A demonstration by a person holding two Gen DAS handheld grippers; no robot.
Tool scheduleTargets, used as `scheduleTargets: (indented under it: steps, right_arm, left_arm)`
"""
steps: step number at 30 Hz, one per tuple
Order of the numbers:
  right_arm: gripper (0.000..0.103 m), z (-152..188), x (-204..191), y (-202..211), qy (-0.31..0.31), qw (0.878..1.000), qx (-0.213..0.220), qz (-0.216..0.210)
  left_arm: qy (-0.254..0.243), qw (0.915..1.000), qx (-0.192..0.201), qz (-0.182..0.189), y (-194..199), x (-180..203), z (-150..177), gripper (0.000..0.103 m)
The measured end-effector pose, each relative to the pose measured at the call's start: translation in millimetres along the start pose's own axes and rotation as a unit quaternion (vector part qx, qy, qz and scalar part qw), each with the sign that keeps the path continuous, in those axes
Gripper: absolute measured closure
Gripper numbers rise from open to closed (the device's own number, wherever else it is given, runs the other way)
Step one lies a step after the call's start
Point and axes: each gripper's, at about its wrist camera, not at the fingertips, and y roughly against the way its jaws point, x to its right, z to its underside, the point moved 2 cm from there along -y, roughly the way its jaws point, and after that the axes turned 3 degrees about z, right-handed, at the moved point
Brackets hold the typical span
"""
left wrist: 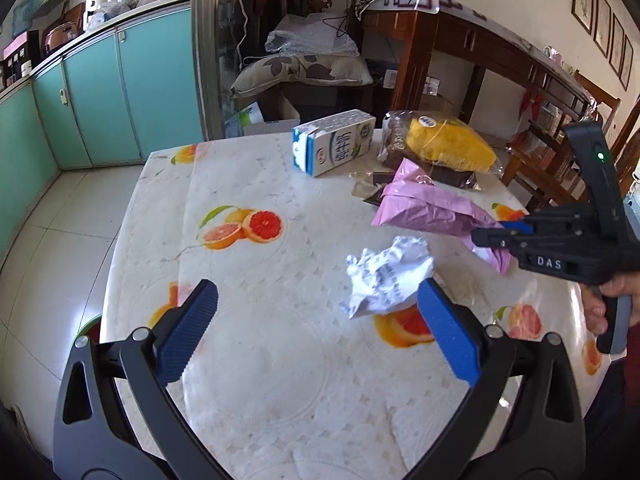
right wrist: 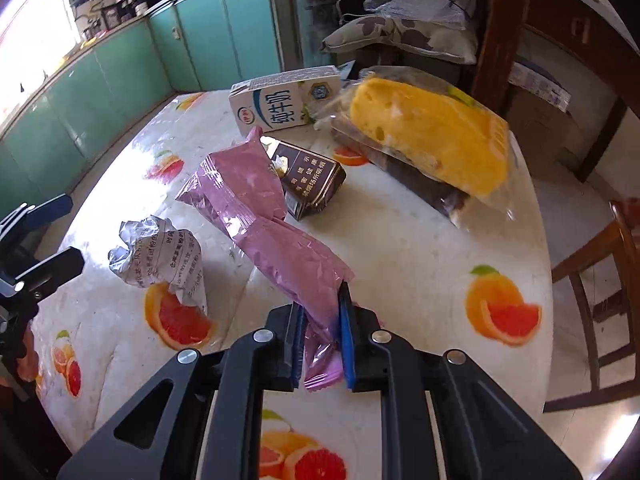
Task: Collect trash
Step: 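Grasp the crumpled foil with the left gripper while the right grasps the pink wrapper, then carry the foil over the bucket with the left gripper while the right carries the pink wrapper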
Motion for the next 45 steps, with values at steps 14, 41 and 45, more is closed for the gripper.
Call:
scheduleTargets:
  steps: [14, 41, 45]
  right_arm:
    - [0.065, 26, -9, 22, -0.034, 0.999, 0.027, 0.014]
    - [0.089, 18, -34, 56, -0.092, 0.992, 0.084, 0.028]
    - [0.089, 21, -49, 74, -0.109, 0.988, 0.110, 0.027]
  left_arm:
    - [0.005, 0.9981, -0.058, 0.019, -49, 27, 4, 0.052]
    - [0.065, 0.9978, 0.001, -0.013, 37, -23, 23, 0.053]
    - [0.078, 0.9967, 0.005, -0.021, 46, -34, 31, 0.053]
